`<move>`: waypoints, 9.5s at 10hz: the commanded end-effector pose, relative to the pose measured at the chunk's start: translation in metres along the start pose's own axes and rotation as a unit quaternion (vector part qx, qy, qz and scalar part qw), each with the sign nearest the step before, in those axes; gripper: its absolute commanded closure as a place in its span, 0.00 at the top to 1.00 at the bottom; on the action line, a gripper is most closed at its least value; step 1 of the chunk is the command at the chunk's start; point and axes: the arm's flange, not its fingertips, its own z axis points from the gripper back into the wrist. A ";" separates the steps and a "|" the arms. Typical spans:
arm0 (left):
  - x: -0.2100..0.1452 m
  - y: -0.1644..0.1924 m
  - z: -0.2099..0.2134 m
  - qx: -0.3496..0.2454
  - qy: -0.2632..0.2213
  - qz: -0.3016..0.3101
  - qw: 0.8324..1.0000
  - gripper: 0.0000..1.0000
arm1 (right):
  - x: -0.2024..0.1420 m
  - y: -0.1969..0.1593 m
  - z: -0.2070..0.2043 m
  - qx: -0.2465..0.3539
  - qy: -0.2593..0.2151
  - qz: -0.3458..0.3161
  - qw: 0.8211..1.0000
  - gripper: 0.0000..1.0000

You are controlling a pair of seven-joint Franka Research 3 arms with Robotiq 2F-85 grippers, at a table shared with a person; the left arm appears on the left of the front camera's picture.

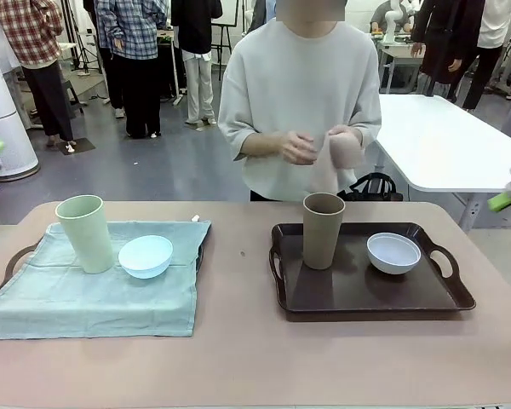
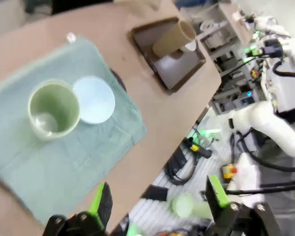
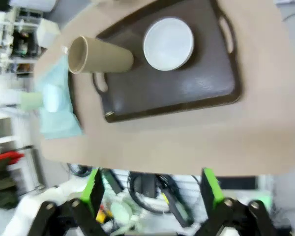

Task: Set up a tray with a mat and arrange the tableware.
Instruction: Pick up the Picnic Bowl and Reusable plastic cup from the Handle tray in front of the human's position and hold them in the air, then place the Picnic Bowl and Reusable plastic cup back onto the Handle tray in front of the human's position.

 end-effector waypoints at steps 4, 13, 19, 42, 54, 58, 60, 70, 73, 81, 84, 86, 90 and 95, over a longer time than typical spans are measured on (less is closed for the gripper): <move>0.049 -0.075 -0.103 0.087 0.011 -0.183 0.979 1.00 | 0.026 0.061 -0.057 -0.112 0.056 -0.006 0.992 1.00; 0.062 -0.098 -0.227 0.082 0.072 -0.320 0.941 1.00 | 0.057 0.071 -0.100 -0.174 -0.067 0.085 0.979 1.00; 0.102 -0.112 -0.258 0.030 0.056 -0.416 0.907 1.00 | 0.095 0.070 -0.105 -0.176 -0.046 0.062 0.981 1.00; 0.179 -0.078 -0.473 -0.031 0.013 -0.516 0.856 1.00 | 0.126 0.033 -0.205 -0.223 0.015 0.122 0.967 1.00; 0.198 -0.042 -0.550 -0.072 -0.012 -0.528 0.846 1.00 | 0.137 0.025 -0.249 -0.230 0.031 0.127 0.964 1.00; 0.199 -0.044 -0.576 -0.082 -0.024 -0.535 0.841 1.00 | 0.140 0.021 -0.254 -0.224 0.036 0.126 0.966 1.00; 0.198 -0.046 -0.594 -0.091 -0.009 -0.533 0.841 1.00 | 0.144 0.015 -0.256 -0.217 0.041 0.125 0.967 1.00; 0.193 -0.044 -0.579 -0.098 -0.032 -0.525 0.845 0.21 | 0.142 0.014 -0.256 -0.231 0.044 0.138 0.962 0.00; 0.185 -0.081 -0.545 -0.093 -0.012 -0.527 0.845 0.63 | 0.138 0.034 -0.223 -0.218 0.061 0.140 0.964 0.04; 0.171 -0.196 -0.395 -0.031 -0.081 -0.555 0.827 0.63 | 0.123 0.114 -0.040 -0.176 0.018 0.189 0.966 0.04; 0.186 -0.197 -0.408 -0.035 -0.069 -0.552 0.830 0.63 | 0.129 0.112 -0.039 -0.190 0.012 0.182 0.965 0.04; 0.186 -0.197 -0.408 -0.035 -0.069 -0.552 0.830 0.63 | 0.129 0.112 -0.039 -0.190 0.012 0.182 0.965 0.04; 0.186 -0.197 -0.408 -0.035 -0.069 -0.552 0.830 0.63 | 0.129 0.112 -0.039 -0.190 0.012 0.182 0.965 0.04; 0.186 -0.197 -0.408 -0.035 -0.069 -0.552 0.830 0.63 | 0.129 0.112 -0.039 -0.190 0.012 0.182 0.965 0.04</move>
